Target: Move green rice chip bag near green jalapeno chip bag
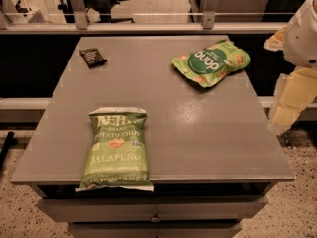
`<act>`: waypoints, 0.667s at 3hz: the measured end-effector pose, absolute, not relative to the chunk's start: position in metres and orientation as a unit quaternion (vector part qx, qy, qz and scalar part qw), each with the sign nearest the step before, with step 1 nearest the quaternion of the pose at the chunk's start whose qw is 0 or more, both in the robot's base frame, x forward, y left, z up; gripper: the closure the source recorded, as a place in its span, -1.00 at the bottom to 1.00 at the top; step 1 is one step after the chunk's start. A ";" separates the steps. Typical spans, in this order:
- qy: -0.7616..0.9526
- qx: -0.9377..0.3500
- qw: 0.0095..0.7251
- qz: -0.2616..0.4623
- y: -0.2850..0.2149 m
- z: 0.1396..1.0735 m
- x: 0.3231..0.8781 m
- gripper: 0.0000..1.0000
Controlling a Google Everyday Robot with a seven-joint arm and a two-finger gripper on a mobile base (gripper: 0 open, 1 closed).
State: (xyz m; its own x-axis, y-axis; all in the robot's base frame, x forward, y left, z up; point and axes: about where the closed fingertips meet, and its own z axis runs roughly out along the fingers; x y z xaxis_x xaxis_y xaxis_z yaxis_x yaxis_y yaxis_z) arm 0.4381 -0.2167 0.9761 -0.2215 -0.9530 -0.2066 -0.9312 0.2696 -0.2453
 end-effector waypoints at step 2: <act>0.777 -0.599 0.187 -0.040 -0.218 0.966 0.468 -1.00</act>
Offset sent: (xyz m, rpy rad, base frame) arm 0.1364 -0.0072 -0.0501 0.1180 -0.2043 -0.0072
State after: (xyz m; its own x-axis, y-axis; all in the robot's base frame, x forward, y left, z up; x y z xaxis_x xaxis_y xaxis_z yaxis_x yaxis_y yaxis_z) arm 0.4684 -0.2175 0.9663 -0.2114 -0.9466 -0.2433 -0.9170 0.2782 -0.2859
